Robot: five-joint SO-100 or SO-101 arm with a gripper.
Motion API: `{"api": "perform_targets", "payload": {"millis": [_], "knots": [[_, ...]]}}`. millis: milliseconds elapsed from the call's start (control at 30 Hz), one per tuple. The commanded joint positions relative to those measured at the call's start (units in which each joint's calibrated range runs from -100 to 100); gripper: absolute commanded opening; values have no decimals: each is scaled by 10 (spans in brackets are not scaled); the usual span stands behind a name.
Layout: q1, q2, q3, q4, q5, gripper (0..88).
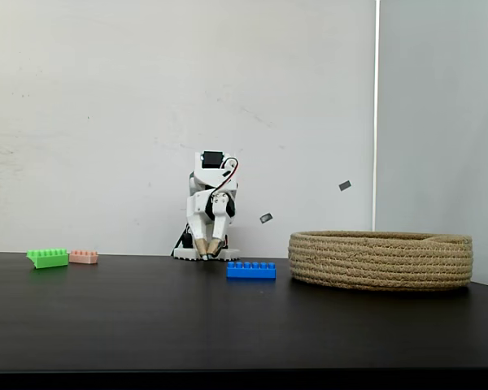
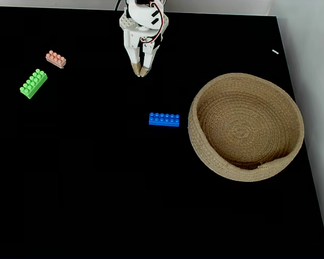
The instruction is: Place the lego blocks in the tray
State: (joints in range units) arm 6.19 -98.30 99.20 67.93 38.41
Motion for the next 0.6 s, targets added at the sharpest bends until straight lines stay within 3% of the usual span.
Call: {"api": "perform_targets", "payload": {"millis": [0, 100, 567], "knots": [[7, -5, 8, 26, 67, 0], [7, -5, 8, 50, 103, 0], [5, -5, 8, 53, 118, 0]]}}
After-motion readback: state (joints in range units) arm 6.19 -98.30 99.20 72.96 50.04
